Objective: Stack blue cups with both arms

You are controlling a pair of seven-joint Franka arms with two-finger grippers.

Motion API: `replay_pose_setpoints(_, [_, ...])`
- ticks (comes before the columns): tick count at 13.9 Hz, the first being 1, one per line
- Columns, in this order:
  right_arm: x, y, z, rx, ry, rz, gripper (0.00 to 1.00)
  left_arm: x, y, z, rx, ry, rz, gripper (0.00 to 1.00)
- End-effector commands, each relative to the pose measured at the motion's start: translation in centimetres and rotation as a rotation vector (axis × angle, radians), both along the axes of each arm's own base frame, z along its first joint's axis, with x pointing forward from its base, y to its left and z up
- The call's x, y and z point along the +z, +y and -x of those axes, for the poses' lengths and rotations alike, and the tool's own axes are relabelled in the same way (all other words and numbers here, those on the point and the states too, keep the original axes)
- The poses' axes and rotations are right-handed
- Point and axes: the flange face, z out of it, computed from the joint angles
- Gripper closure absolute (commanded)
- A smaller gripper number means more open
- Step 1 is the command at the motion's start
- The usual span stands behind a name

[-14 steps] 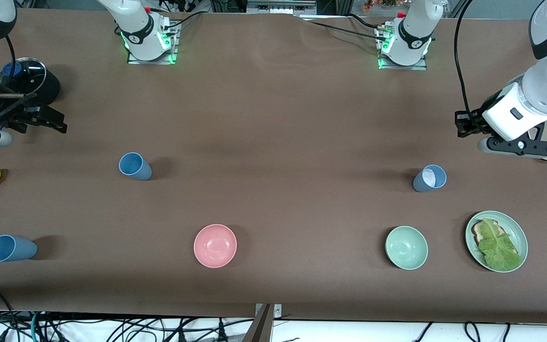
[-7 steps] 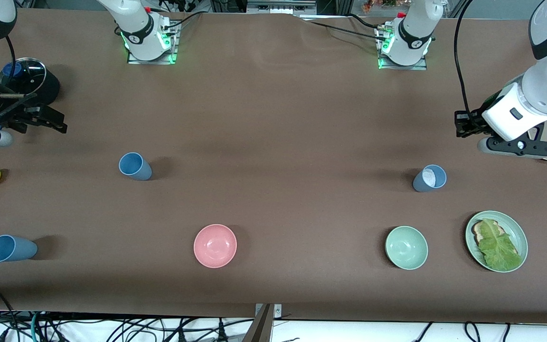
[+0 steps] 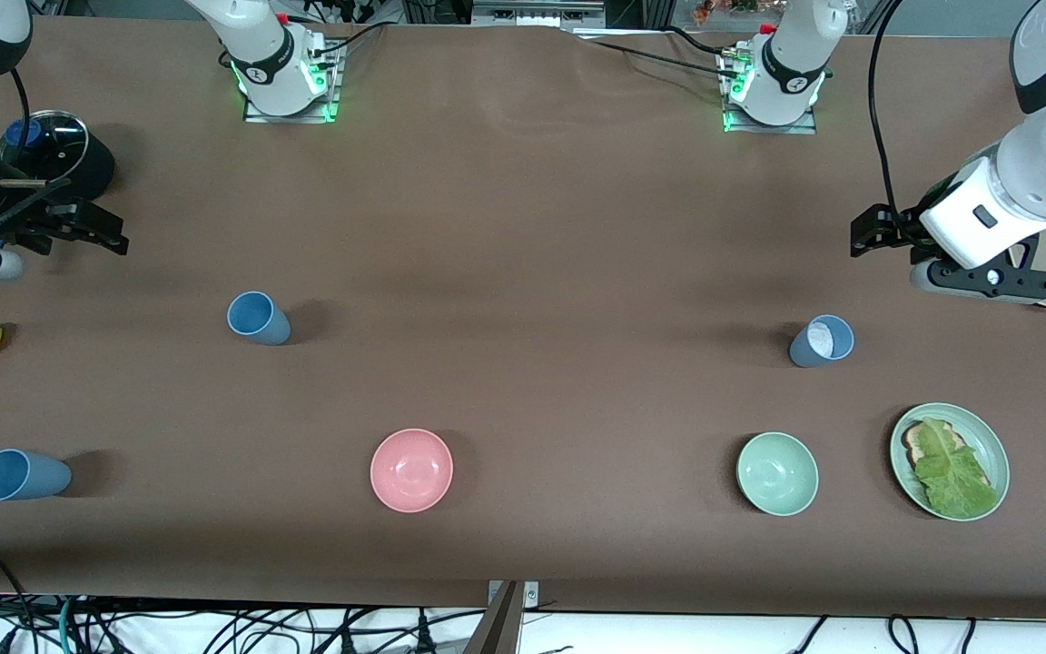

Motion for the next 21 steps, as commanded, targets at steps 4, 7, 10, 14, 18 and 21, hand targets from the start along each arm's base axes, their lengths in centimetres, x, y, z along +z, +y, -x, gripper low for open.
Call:
replay_pose_setpoints(4, [0.4, -0.1, 0.0, 0.011, 0.006, 0.004, 0.0, 0.4, 0.4, -0.3, -0.008, 0.004, 0.024, 0.0])
replay_pose_setpoints(7, [0.2, -0.1, 0.0, 0.012, 0.009, 0.004, 0.0, 0.4, 0.5, -0.3, -0.007, 0.009, 0.023, 0.0])
replay_pose_setpoints(10, [-0.3, -0.2, -0.2, 0.017, 0.018, 0.008, 0.0, 0.4, 0.5, -0.2, -0.007, 0.007, 0.023, 0.0])
replay_pose_setpoints(14, [-0.6, -0.1, 0.0, 0.018, 0.042, 0.005, 0.0, 0.4, 0.5, -0.2, -0.007, 0.007, 0.023, 0.0])
replay_pose_setpoints(18, [-0.7, -0.5, 0.0, 0.035, 0.05, 0.002, 0.0, 0.4, 0.5, -0.2, -0.007, 0.009, 0.023, 0.0])
replay_pose_setpoints(21, [-1.0, -0.5, -0.1, 0.046, 0.053, 0.004, 0.0, 0.3, 0.5, -0.2, -0.009, 0.012, 0.023, 0.0])
